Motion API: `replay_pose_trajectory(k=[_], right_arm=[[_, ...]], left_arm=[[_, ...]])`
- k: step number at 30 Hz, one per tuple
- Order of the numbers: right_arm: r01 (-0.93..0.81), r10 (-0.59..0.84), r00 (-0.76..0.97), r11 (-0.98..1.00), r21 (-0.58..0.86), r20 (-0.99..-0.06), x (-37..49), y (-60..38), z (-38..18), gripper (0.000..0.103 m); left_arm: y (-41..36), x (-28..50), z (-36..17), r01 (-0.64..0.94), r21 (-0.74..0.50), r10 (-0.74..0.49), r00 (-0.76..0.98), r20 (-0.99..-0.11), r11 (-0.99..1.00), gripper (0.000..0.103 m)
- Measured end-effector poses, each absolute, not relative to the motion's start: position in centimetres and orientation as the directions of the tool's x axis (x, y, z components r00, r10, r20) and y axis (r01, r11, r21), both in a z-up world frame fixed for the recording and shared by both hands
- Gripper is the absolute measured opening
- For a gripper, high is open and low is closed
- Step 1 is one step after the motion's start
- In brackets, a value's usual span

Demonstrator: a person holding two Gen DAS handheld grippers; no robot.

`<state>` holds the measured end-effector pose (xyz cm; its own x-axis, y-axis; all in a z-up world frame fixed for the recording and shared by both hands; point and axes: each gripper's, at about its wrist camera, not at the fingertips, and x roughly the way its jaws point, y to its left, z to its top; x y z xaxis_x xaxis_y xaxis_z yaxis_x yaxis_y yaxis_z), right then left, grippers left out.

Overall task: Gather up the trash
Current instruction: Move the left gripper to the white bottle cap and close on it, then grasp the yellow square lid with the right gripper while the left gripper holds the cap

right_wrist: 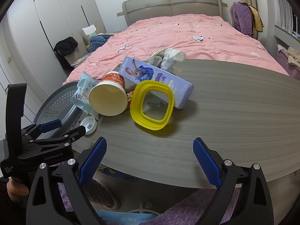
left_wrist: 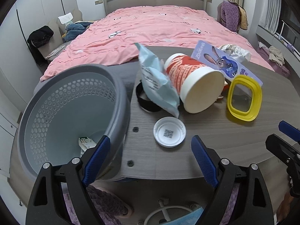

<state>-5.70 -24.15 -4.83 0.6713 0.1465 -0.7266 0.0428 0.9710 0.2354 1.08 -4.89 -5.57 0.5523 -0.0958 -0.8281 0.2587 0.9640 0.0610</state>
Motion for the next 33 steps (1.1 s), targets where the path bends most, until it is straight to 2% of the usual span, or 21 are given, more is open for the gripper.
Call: replay_pose_trajectory(k=[16,18,22,27,33], right_arm=[[0.063,0.18,0.705,0.948,0.313,-0.686,-7.0,-26.4,-5.0,0.092],[0.069,0.178,0.706,0.946,0.317,-0.686,-7.1,-26.7,-5.1,0.092],[0.076,0.176,0.707,0.944,0.322,-0.685,-7.3,-27.0,-5.2,0.092],[0.077,0.175,0.707,0.944,0.321,-0.685,-7.2,-26.8,-5.2,0.092],[0.079,0.168,0.701,0.947,0.31,-0.693,-7.0,-26.4,-5.3,0.092]], left_arm=[[-7.1,2.3,-7.3,0.227,0.053,-0.08,0.54,-0.838,0.973,0.083],[-7.2,2.5,-7.5,0.226,0.048,-0.083,0.536,-0.84,0.973,0.073],[-7.1,2.7,-7.6,0.236,0.023,-0.111,0.538,-0.836,0.971,0.063],[-7.4,2.1,-7.4,0.262,0.024,-0.127,0.544,-0.829,0.965,0.04],[-7.2,1.4,-7.1,0.281,0.023,-0.138,0.54,-0.83,0.959,0.039]])
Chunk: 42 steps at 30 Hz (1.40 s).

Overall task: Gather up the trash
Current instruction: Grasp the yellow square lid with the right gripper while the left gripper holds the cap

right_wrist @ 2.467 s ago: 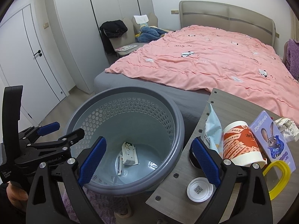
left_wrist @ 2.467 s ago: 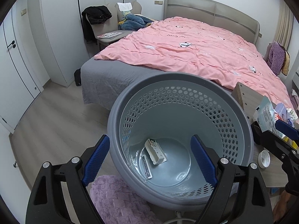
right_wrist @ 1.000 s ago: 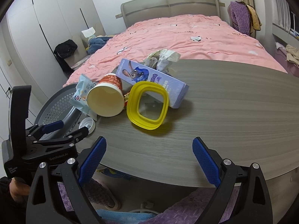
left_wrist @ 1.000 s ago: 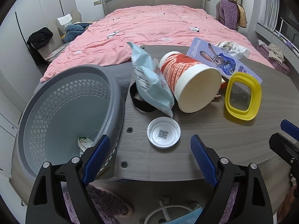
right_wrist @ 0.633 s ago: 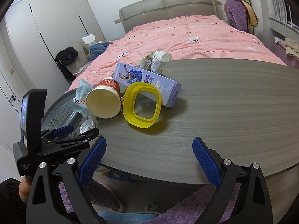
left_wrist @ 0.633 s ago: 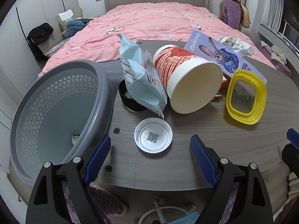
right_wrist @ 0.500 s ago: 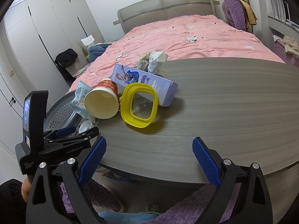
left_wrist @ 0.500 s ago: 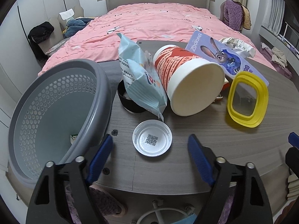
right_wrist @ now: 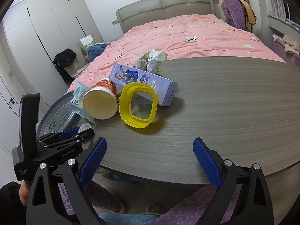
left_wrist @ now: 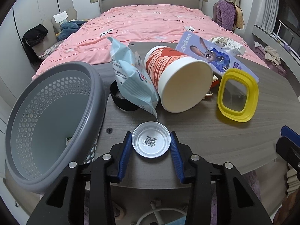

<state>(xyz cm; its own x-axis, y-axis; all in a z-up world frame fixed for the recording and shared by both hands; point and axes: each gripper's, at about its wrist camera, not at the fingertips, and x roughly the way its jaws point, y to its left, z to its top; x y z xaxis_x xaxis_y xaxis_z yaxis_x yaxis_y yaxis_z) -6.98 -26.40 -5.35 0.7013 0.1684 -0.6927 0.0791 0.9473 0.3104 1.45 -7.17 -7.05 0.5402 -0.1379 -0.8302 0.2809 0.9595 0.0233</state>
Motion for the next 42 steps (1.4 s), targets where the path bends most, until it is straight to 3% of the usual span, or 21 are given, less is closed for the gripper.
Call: replay_pose_trajectory(k=[18,36,38,42], right_arm=[[0.184,0.022,0.682,0.962,0.201,-0.731,-1.6,-22.1,-5.8,0.094],[0.327,-0.132,0.605,0.94,0.094,-0.785,2.6,-21.2,-7.4,0.095],[0.328,-0.136,0.603,0.94,0.089,-0.786,2.8,-21.3,-7.5,0.092],[0.32,-0.121,0.596,0.943,0.097,-0.794,2.8,-21.4,-7.8,0.073]], left_arm=[[-5.2,-1.1,-3.7,0.317,0.067,-0.165,0.649,-0.742,0.946,0.04],[-1.2,-0.2,-3.9,0.283,-0.016,-0.202,0.644,-0.738,0.959,0.04],[-1.1,-0.2,-3.9,0.281,-0.022,-0.205,0.642,-0.738,0.96,0.04],[-0.8,0.0,-3.9,0.276,-0.027,-0.204,0.64,-0.741,0.961,0.04]])
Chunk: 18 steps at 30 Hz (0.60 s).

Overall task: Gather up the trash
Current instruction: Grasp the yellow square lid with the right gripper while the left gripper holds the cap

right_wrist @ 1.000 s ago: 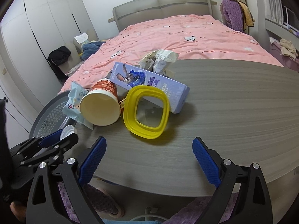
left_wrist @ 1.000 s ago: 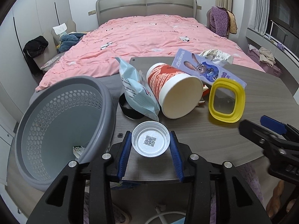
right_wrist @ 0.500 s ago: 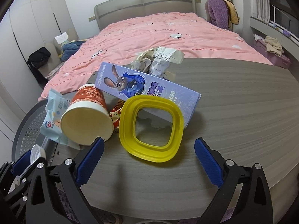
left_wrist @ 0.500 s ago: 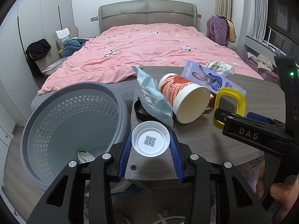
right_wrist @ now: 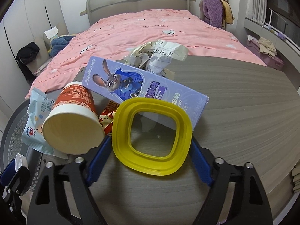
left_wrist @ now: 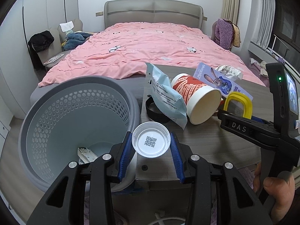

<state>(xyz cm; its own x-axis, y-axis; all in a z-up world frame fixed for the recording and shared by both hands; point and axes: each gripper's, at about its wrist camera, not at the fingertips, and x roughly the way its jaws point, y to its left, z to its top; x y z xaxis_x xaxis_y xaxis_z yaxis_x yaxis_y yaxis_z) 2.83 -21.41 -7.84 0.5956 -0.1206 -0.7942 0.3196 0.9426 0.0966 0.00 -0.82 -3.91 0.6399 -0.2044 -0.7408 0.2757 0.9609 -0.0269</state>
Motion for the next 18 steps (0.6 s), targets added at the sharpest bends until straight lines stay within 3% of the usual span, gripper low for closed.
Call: replay_pose_trajectory(k=[2,18], right_arm=[[0.313,-0.114,0.598,0.944,0.1,-0.794,2.5,-21.4,-7.9,0.067],[0.226,-0.044,0.638,0.965,0.132,-0.769,-1.9,-21.2,-5.7,0.067]], left_arm=[[-0.7,0.0,-3.9,0.273,-0.028,-0.203,0.64,-0.741,0.962,0.04],[0.9,0.5,-3.0,0.217,-0.034,-0.17,0.649,-0.742,0.976,0.04]])
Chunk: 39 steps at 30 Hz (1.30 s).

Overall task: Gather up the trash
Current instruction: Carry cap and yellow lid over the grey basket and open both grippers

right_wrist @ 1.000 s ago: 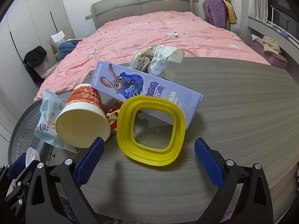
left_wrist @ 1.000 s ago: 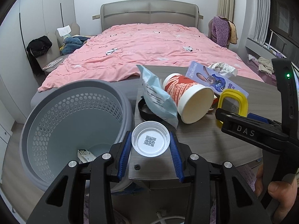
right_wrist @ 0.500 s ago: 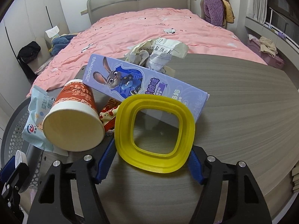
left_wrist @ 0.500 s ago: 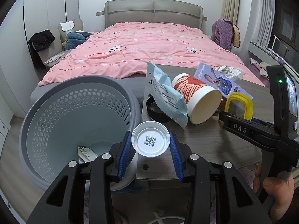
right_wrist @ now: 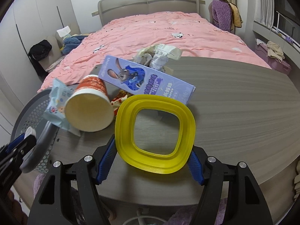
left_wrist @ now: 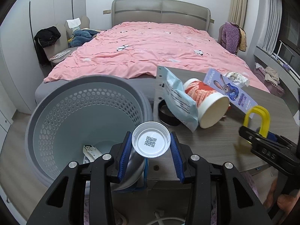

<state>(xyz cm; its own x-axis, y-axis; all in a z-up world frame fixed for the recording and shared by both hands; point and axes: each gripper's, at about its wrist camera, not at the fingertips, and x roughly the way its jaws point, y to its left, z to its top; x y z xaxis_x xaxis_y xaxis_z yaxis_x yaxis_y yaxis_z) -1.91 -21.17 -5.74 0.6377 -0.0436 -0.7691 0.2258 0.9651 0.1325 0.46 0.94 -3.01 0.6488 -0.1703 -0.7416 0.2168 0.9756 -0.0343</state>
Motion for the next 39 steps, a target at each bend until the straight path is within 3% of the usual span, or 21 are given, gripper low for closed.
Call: replay_pose_trajectory(k=[11,19,37,39], right_arm=[[-0.051,0.12,0.718,0.991,0.12,-0.686,-0.4,-13.3,-0.1,0.067],[-0.235,0.283,0.674,0.958,0.166,-0.682,3.7,-7.3,0.4,0.067],[-0.329,0.336,0.593,0.931,0.161,-0.732,7.7,-1.6,-1.6,0.069],[-0.325,0.328,0.602,0.933,0.152,-0.728,7.7,-1.6,-1.5,0.075]], left_arm=[[6.8,3.0,-0.9,0.092,-0.005,-0.067,0.69,-0.72,0.996,0.04],[11.3,4.6,-0.9,0.02,0.028,0.007,0.684,-0.73,0.999,0.04],[15.6,6.7,-2.6,-0.014,-0.019,-0.005,0.664,-0.748,1.0,0.04],[15.8,6.7,-2.6,-0.027,-0.019,0.004,0.664,-0.747,0.999,0.051]])
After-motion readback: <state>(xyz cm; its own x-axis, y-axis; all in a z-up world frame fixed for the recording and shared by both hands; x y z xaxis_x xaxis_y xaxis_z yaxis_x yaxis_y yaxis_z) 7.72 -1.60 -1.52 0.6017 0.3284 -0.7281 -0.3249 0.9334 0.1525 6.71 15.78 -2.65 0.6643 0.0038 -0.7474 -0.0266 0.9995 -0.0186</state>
